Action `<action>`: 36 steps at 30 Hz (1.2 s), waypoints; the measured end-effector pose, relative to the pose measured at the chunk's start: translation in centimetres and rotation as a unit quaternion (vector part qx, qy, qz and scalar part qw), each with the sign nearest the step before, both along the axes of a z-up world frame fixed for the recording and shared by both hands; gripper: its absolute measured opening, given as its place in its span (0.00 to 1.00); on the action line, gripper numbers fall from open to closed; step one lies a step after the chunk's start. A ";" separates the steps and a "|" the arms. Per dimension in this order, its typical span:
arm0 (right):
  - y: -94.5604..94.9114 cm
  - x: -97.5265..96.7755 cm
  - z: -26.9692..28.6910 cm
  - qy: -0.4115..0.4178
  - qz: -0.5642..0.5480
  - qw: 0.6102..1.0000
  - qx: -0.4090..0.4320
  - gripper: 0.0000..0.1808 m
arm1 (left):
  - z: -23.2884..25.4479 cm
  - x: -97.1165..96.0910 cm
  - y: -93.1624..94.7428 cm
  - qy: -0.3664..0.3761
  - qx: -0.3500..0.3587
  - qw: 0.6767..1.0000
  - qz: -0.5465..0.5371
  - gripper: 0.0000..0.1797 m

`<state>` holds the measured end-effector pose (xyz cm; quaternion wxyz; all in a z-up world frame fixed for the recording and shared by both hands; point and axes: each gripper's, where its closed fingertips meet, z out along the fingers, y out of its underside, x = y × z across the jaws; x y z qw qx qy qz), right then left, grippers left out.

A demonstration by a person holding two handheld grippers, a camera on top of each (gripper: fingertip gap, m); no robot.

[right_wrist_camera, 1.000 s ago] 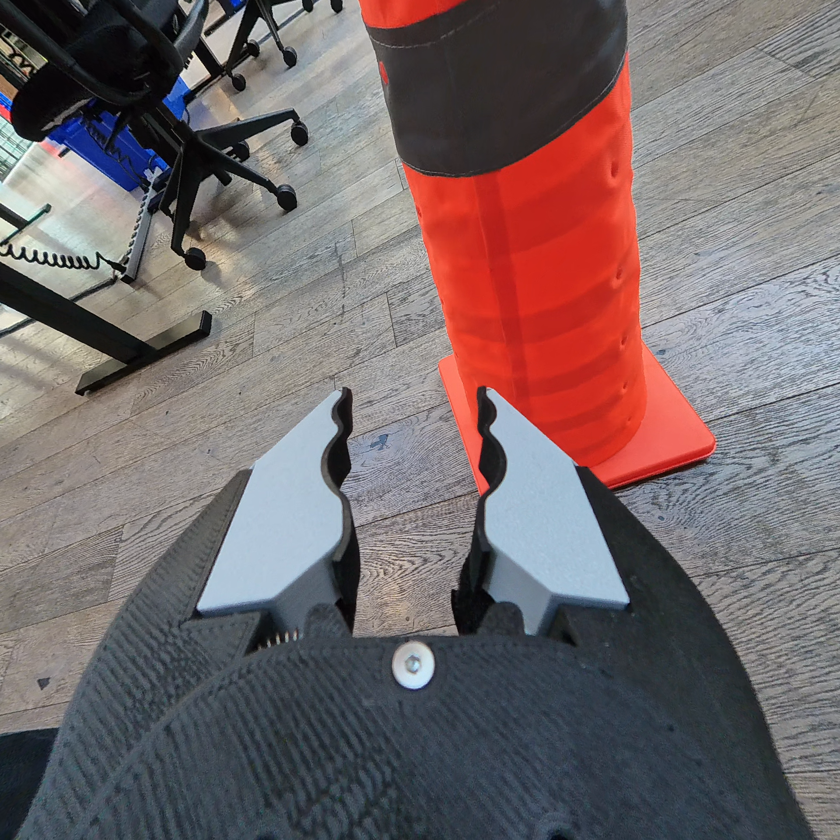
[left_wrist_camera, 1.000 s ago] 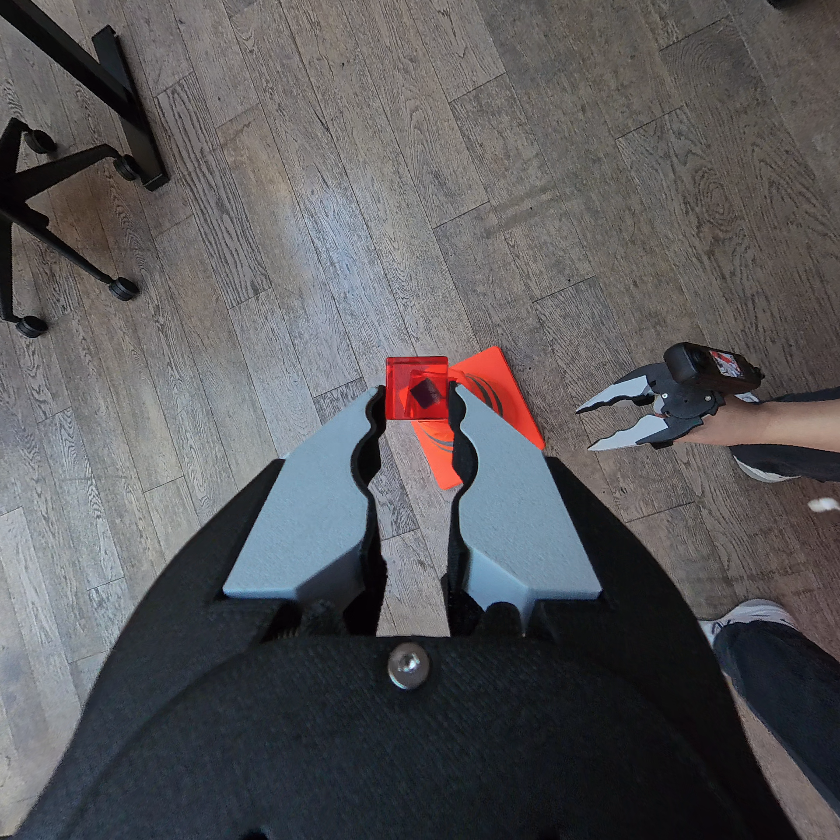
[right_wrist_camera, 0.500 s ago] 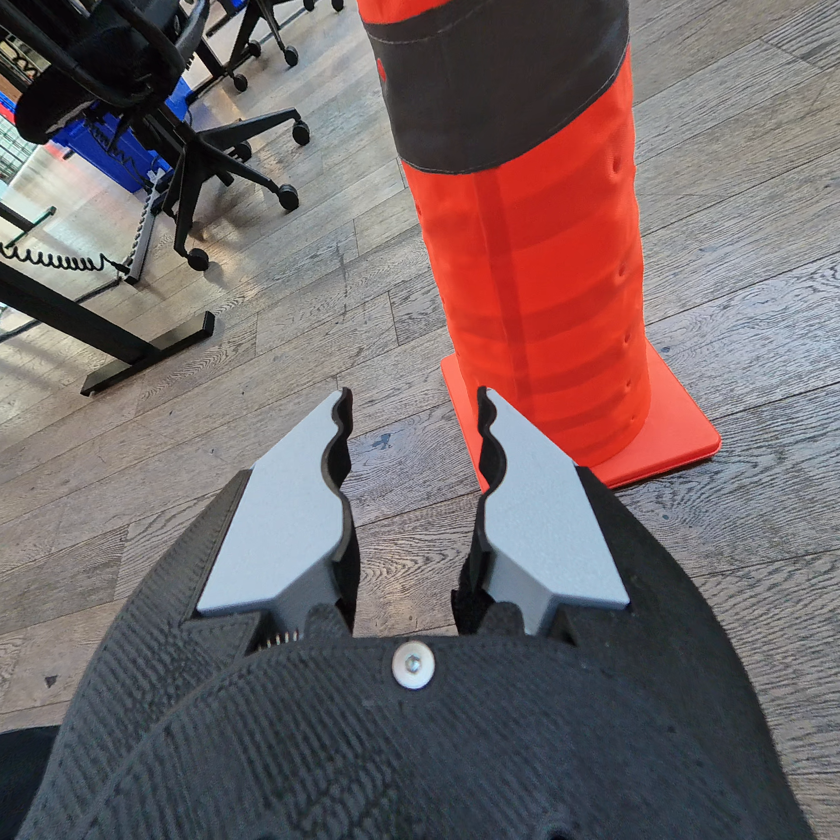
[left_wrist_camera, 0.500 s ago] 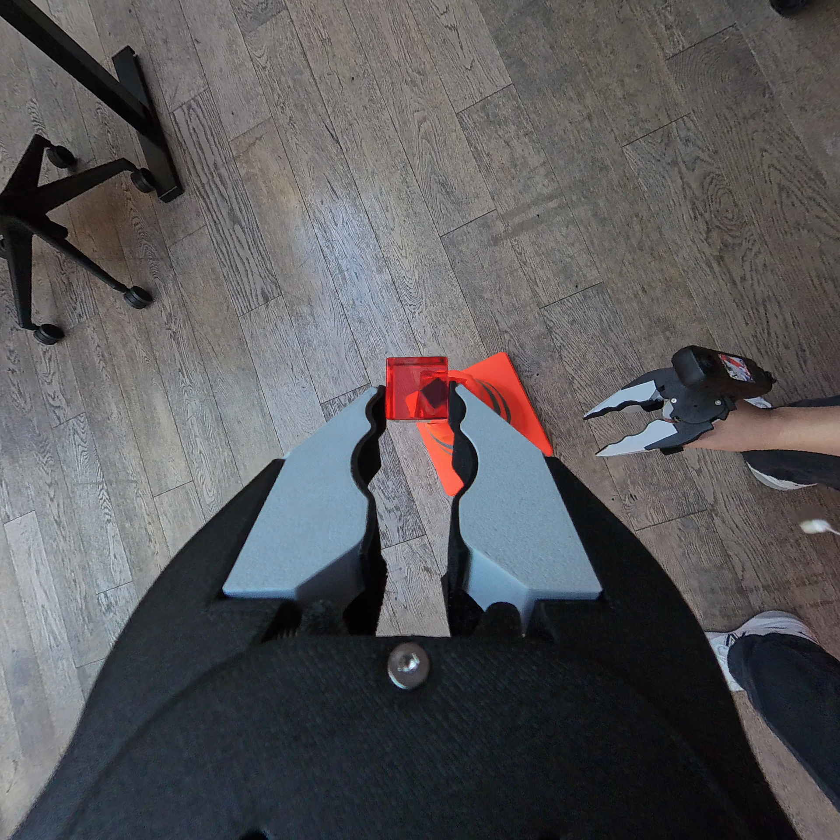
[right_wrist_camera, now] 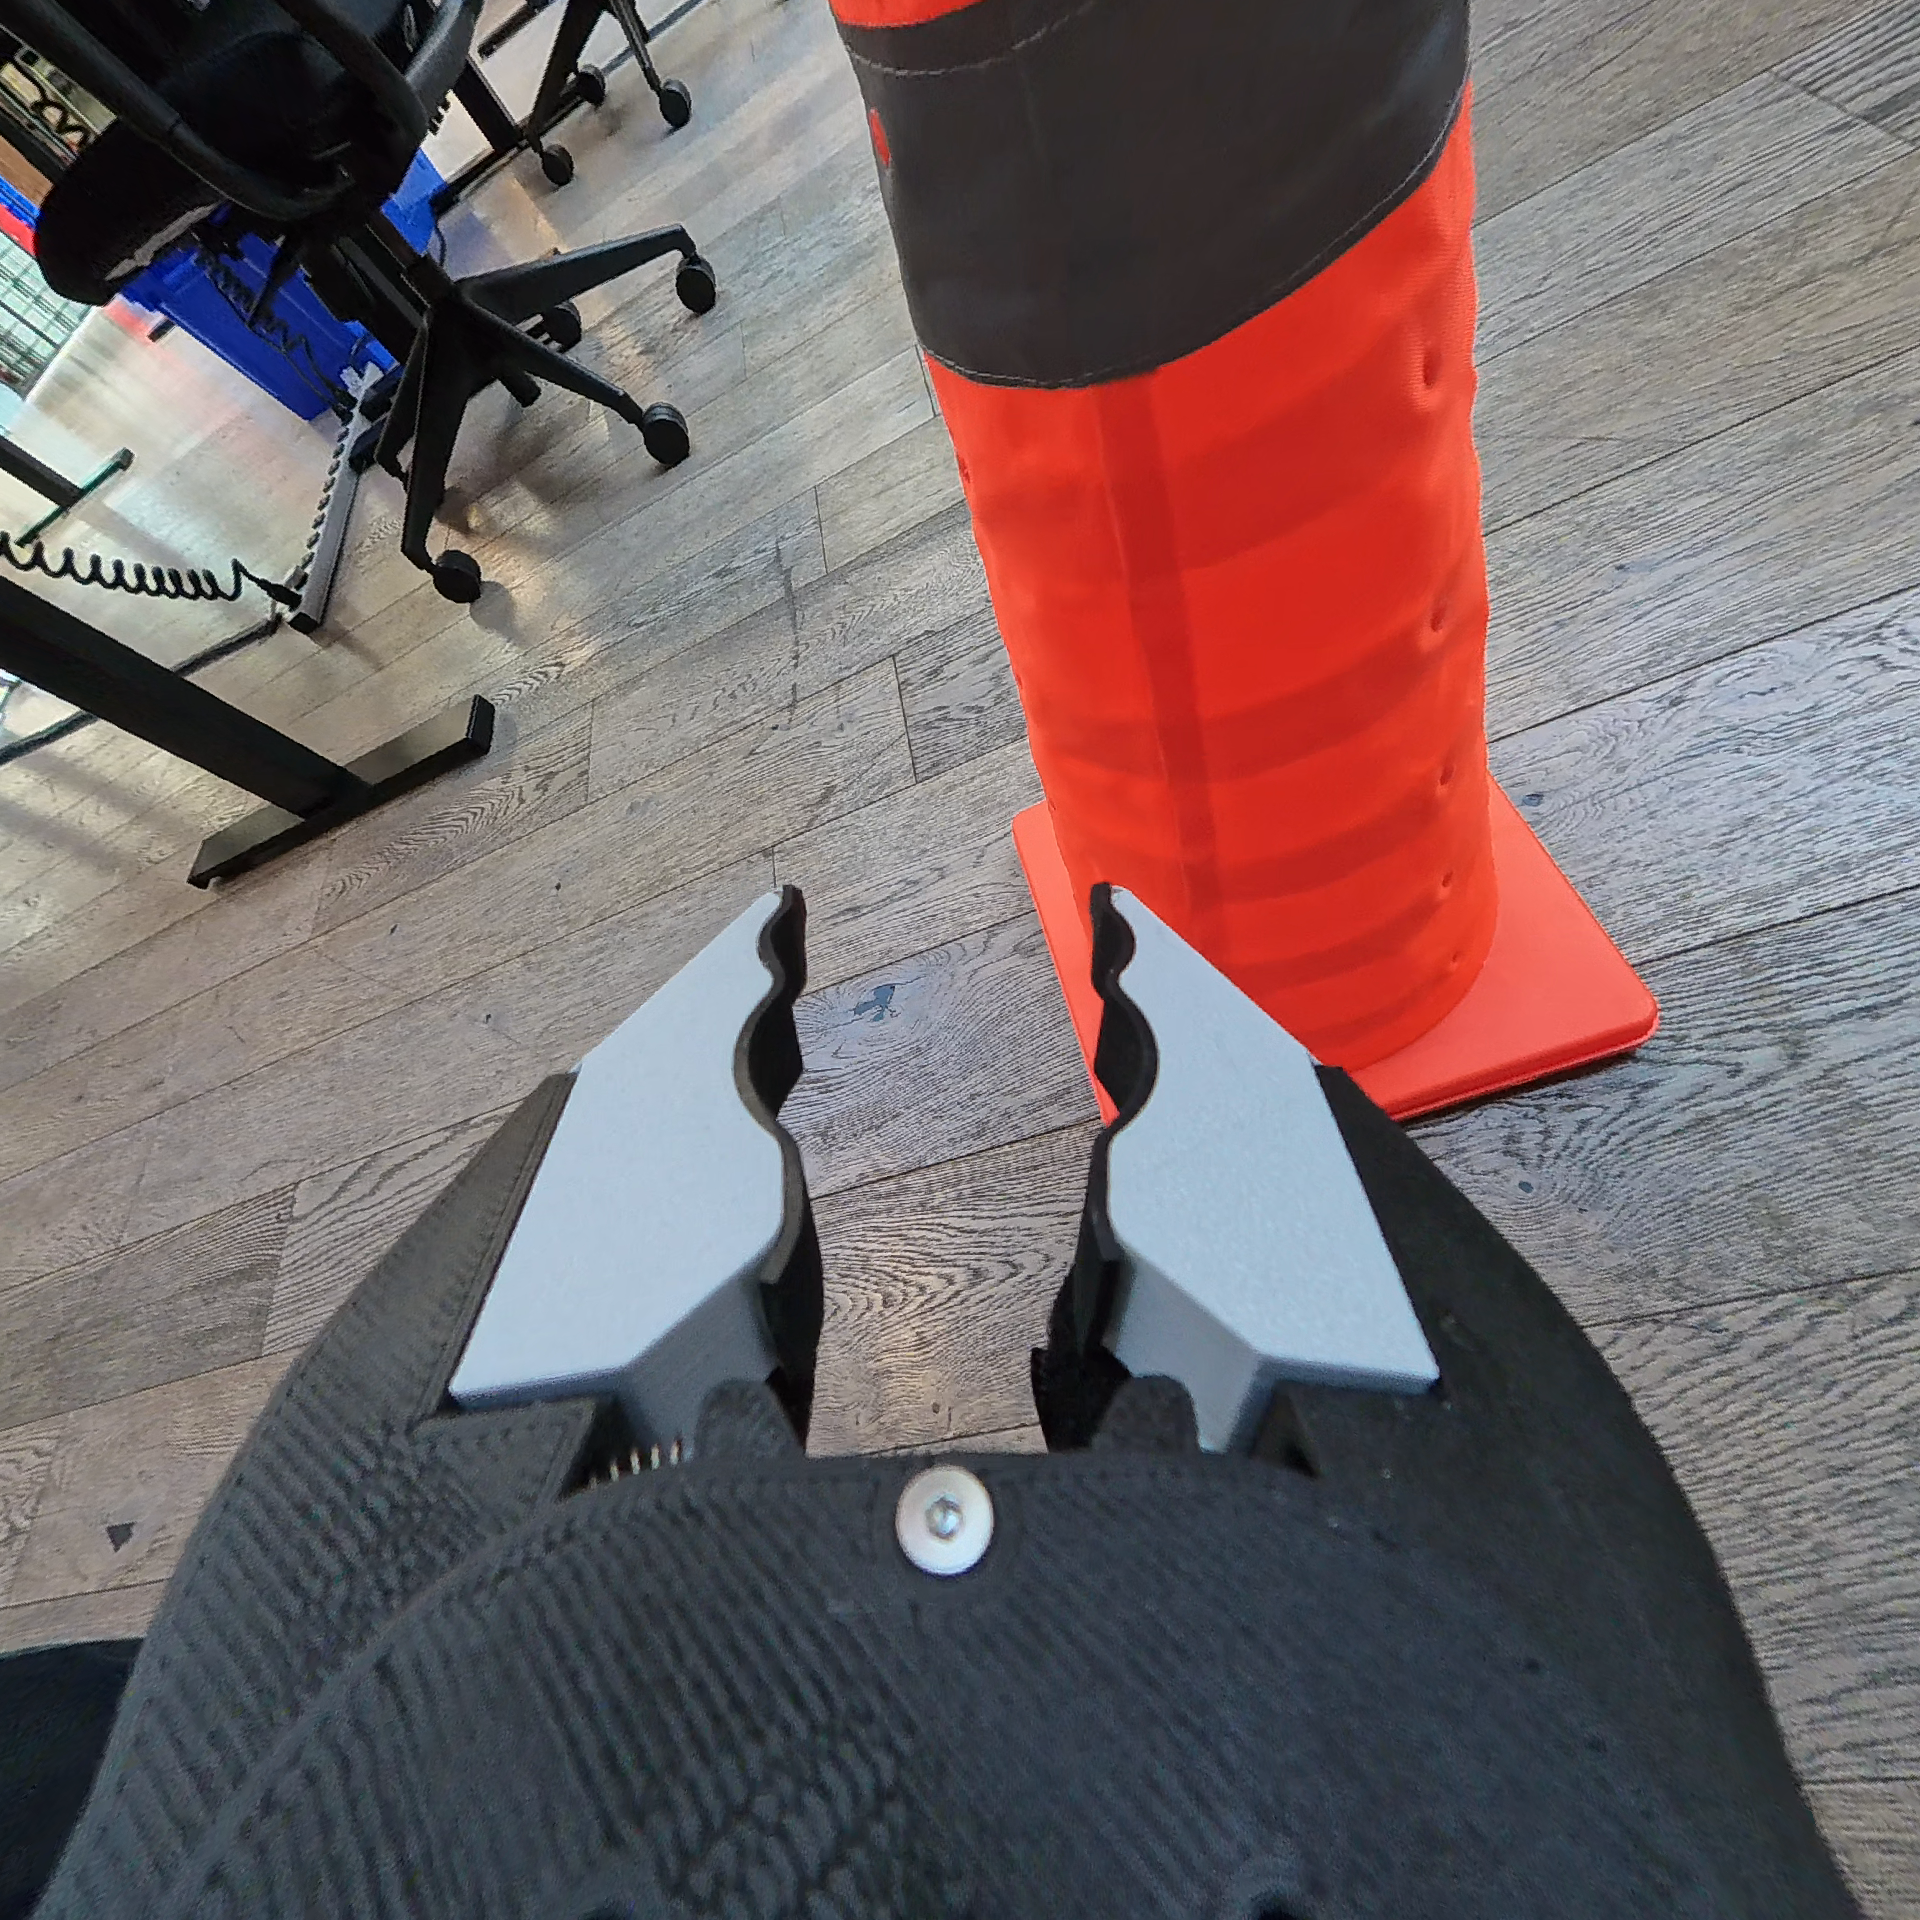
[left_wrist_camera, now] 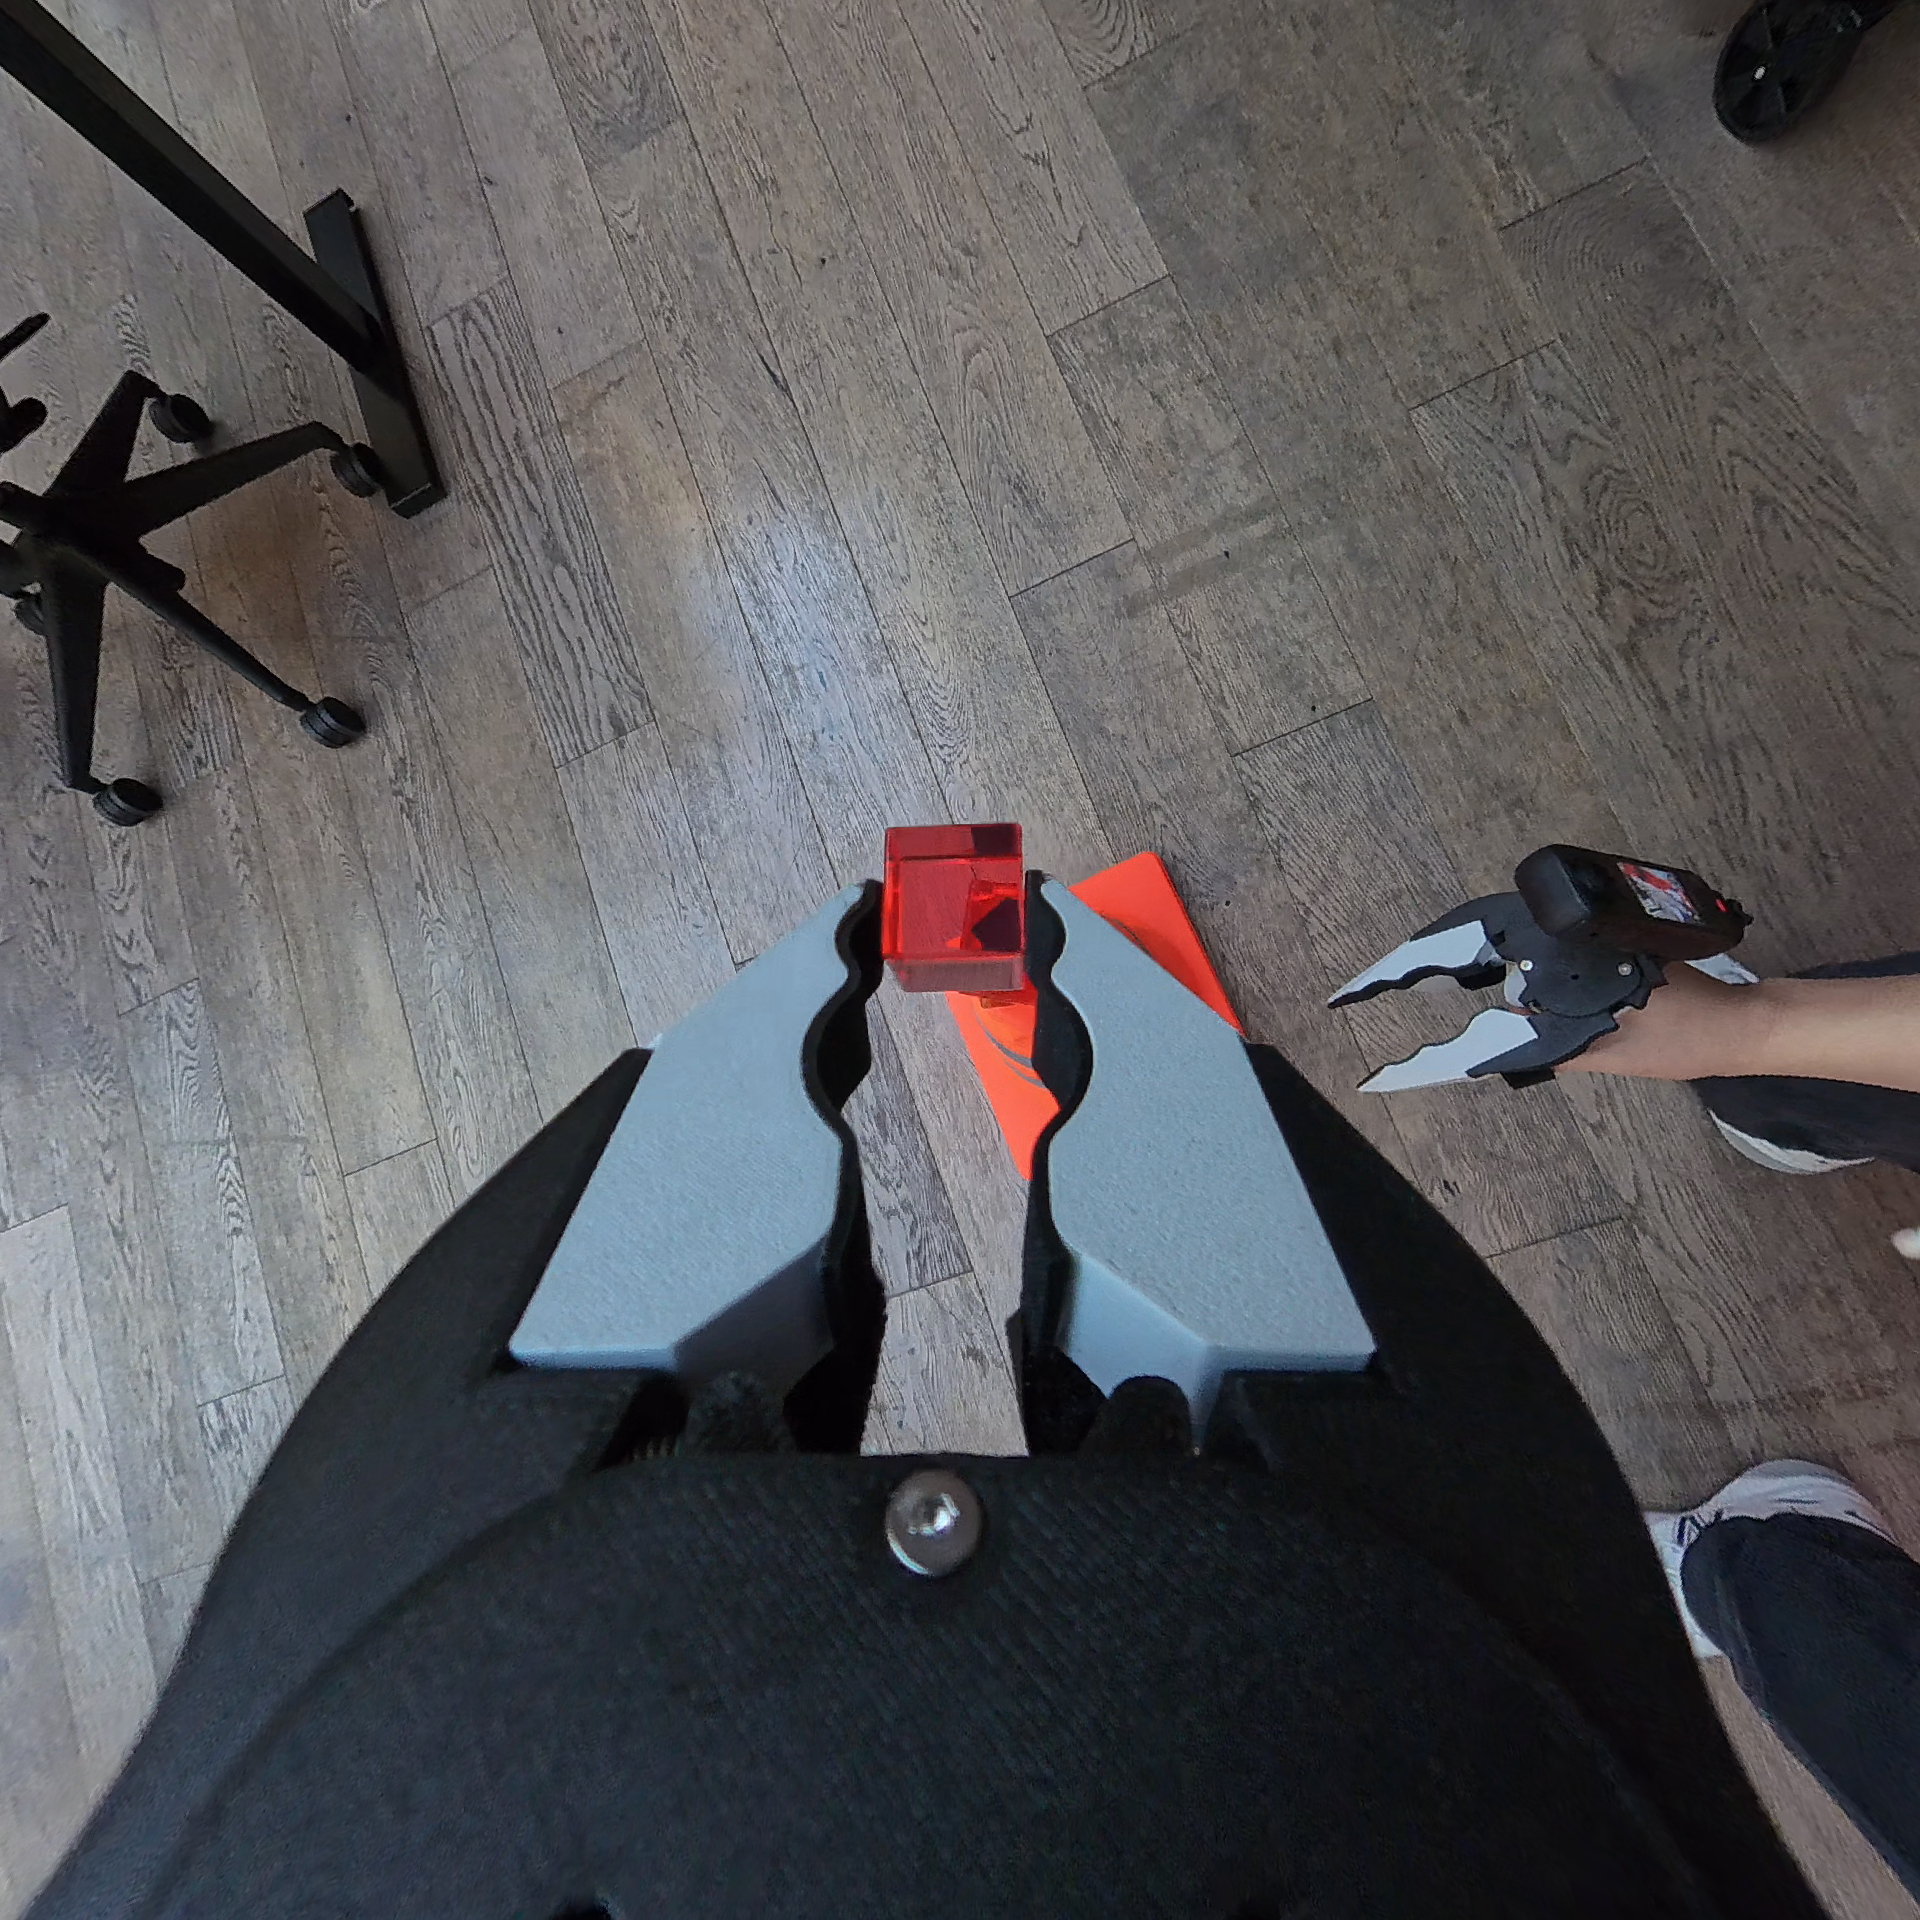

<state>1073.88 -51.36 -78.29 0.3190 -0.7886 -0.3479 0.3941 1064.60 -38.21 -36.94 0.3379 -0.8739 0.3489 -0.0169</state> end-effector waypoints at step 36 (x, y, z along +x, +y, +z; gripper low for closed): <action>0.4 -0.2 0.2 0.002 0.015 1.000 -0.003 0.30 | 1.5 -0.9 -1.4 -0.039 0.029 0.998 0.028 0.30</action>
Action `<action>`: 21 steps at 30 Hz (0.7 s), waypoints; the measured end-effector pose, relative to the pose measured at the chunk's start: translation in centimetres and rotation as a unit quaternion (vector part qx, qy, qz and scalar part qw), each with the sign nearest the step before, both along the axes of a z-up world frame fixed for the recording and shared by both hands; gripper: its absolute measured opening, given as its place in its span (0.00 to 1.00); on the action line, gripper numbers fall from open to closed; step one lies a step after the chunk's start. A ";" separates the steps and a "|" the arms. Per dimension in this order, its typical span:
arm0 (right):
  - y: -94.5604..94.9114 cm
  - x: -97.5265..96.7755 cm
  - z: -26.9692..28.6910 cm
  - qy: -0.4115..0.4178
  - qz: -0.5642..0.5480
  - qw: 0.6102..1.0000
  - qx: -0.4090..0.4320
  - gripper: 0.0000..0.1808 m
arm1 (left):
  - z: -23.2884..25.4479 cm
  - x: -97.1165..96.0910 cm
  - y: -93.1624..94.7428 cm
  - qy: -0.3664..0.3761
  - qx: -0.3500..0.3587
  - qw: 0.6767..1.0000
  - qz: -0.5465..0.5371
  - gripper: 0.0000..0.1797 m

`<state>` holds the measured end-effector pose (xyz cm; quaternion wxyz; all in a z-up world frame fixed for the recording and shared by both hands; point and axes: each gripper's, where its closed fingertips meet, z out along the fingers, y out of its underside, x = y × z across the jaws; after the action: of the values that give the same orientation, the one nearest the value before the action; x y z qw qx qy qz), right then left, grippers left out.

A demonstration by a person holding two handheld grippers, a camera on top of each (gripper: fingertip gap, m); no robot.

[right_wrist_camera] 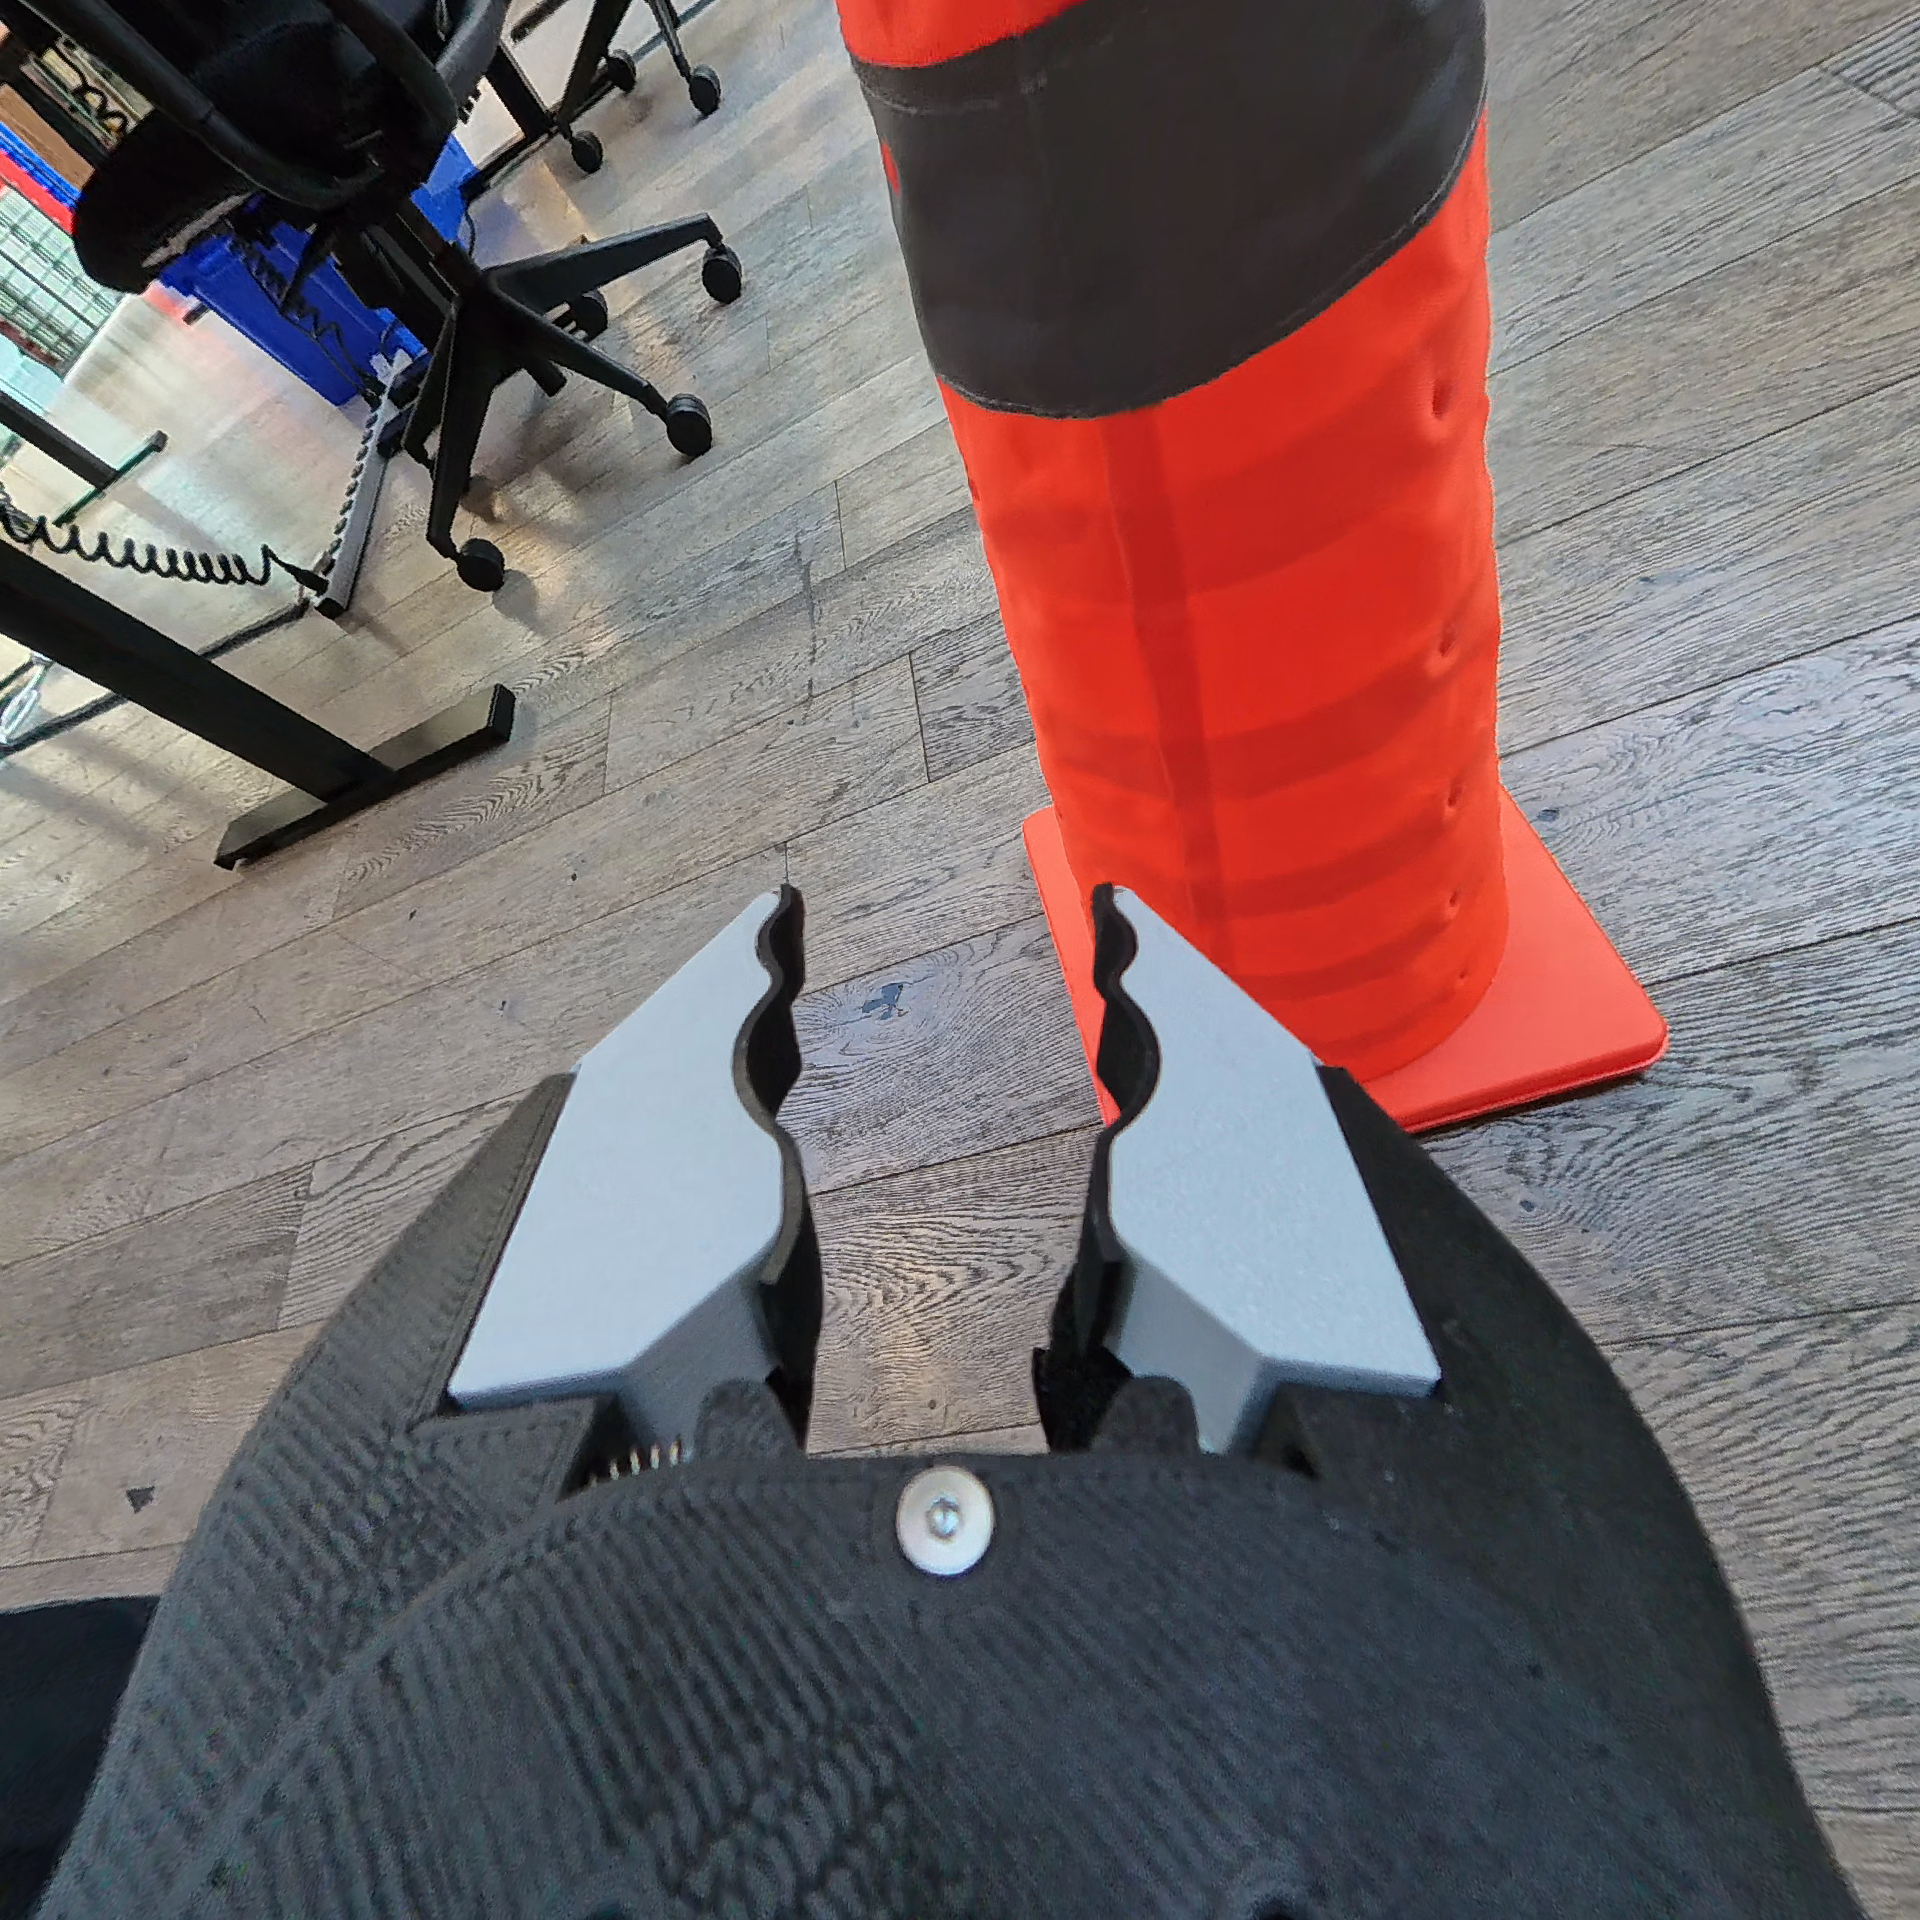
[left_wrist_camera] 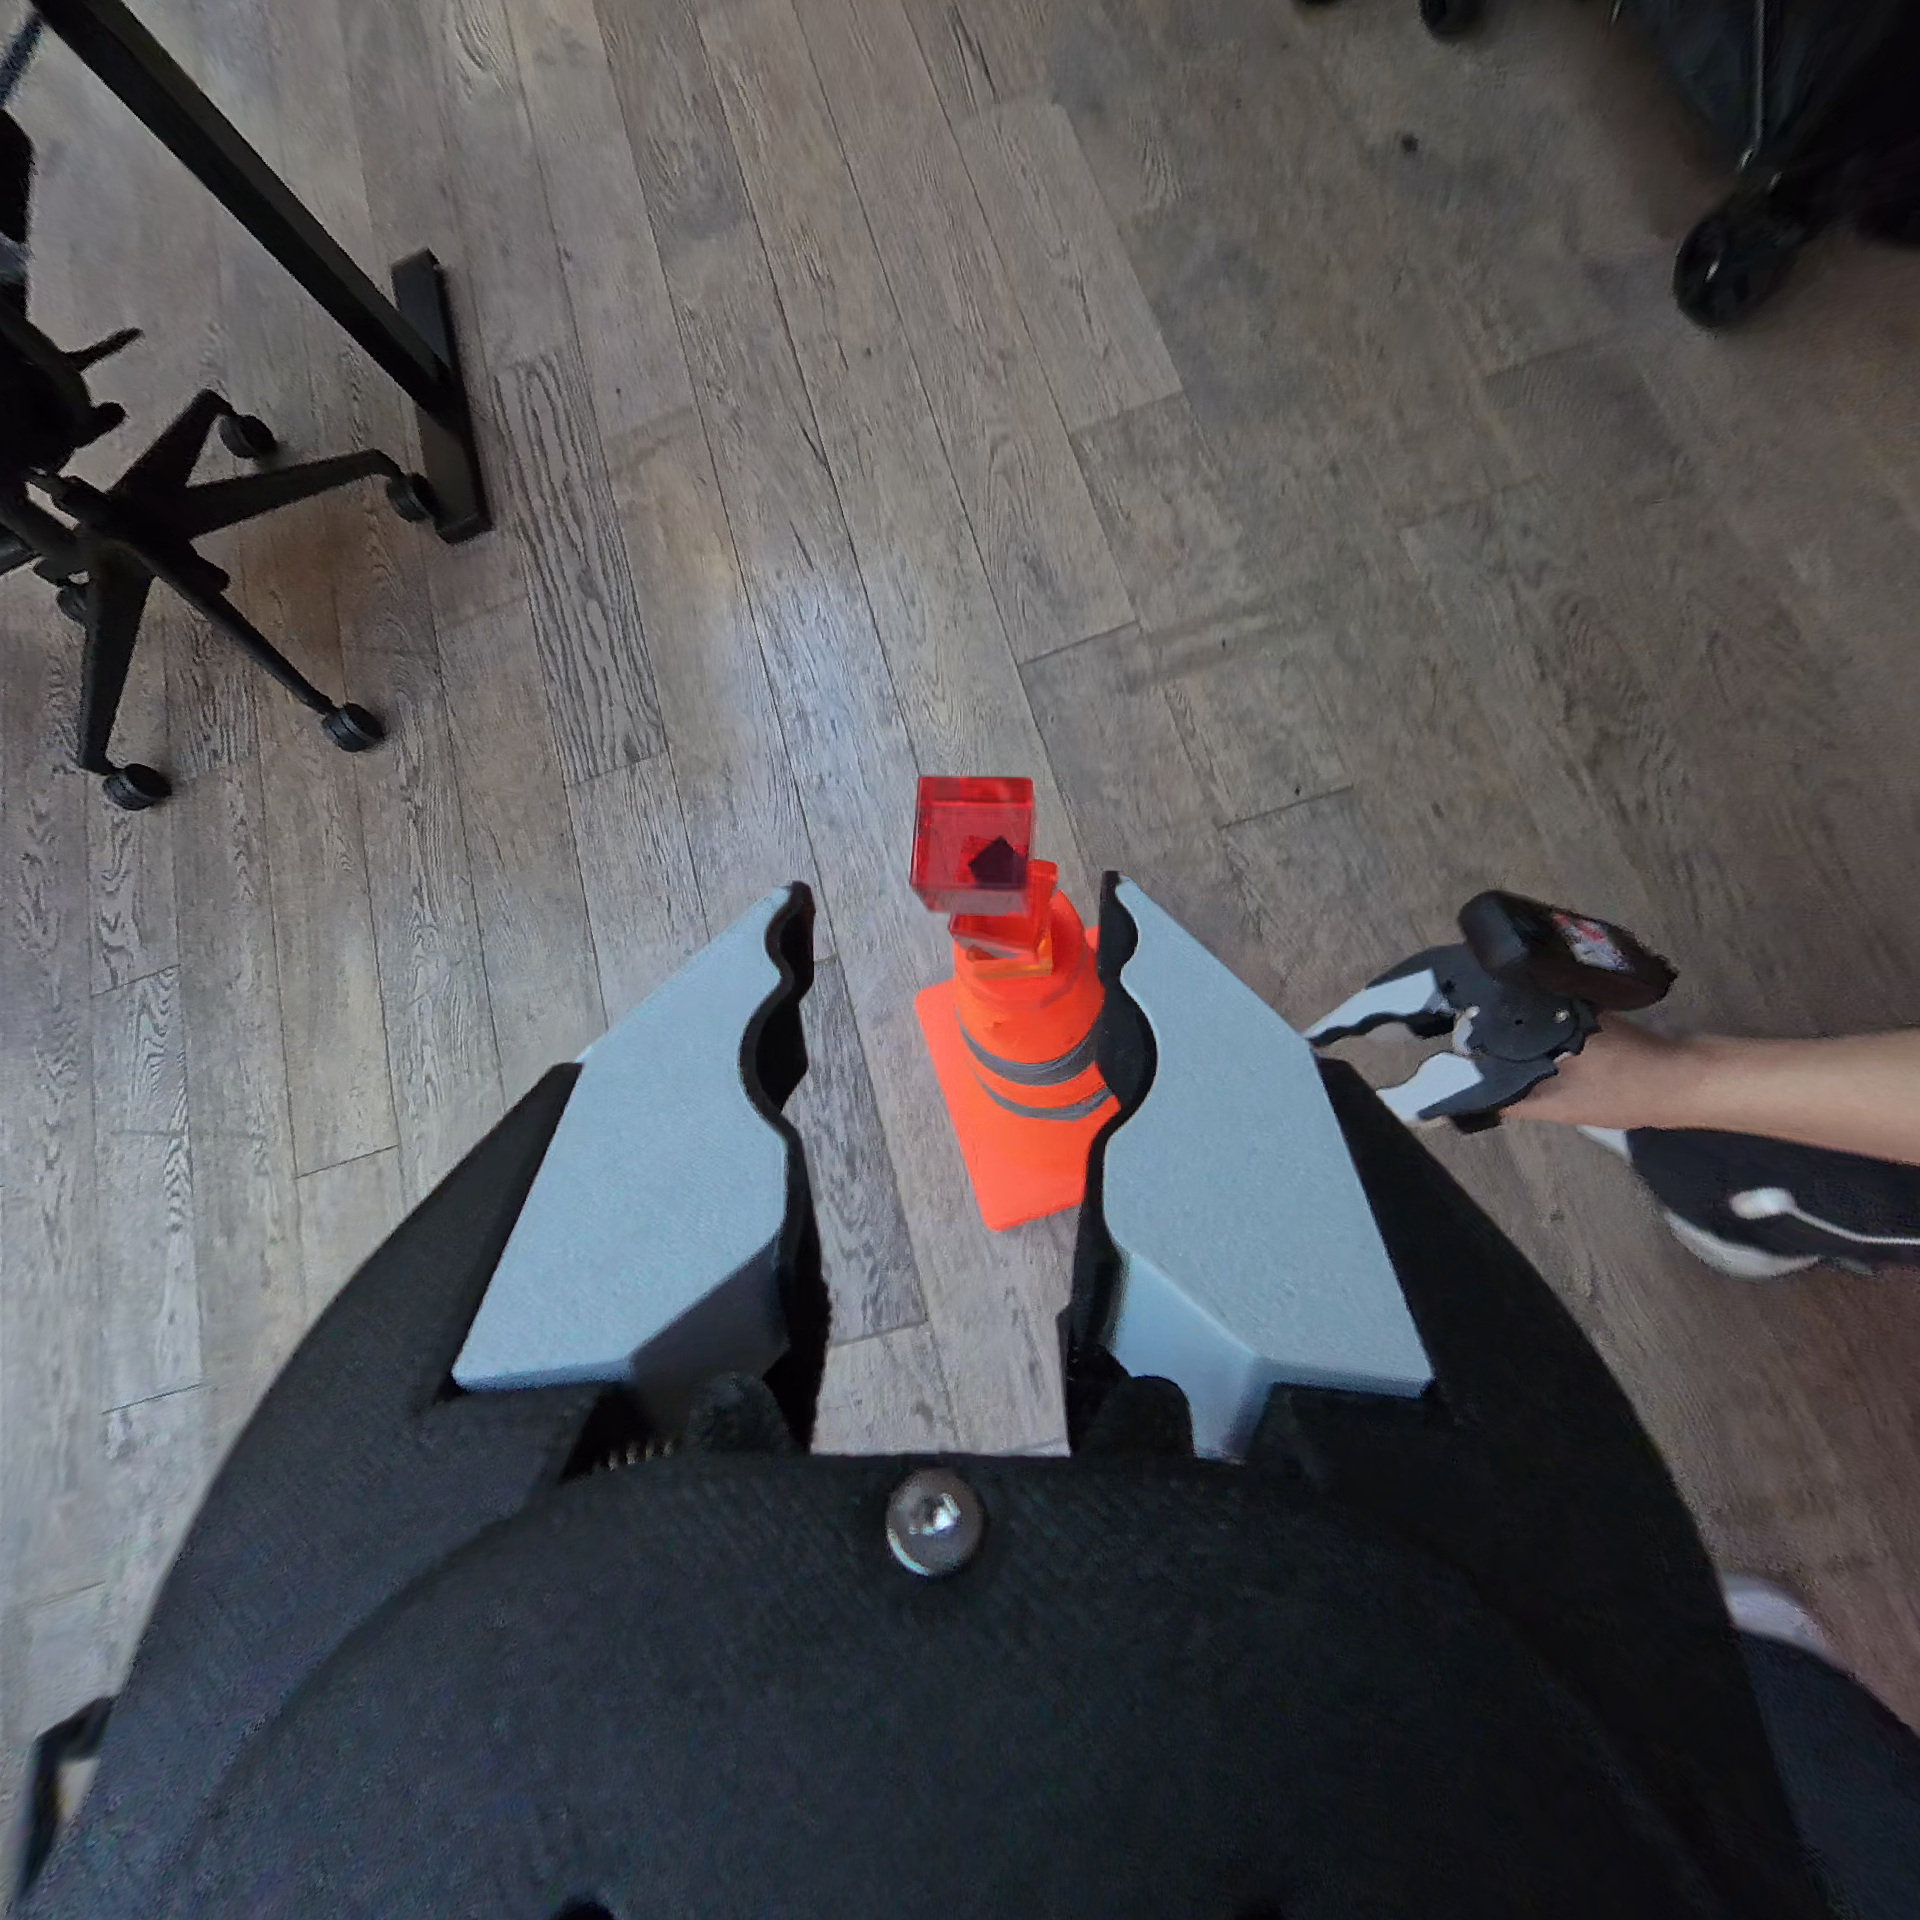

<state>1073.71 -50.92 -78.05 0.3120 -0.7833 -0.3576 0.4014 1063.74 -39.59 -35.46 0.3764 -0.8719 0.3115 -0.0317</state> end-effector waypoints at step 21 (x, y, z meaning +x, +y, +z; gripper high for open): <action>-13.0 28.6 46.3 -0.149 -0.270 0.936 0.169 0.41 | 24.2 -13.7 -49.4 -0.197 0.219 0.895 0.334 0.21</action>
<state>1102.36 -63.89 -31.71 0.4796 -0.8370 -0.2372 0.1144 1050.03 -88.97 -11.22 0.5997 -0.7962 -0.0801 -0.0065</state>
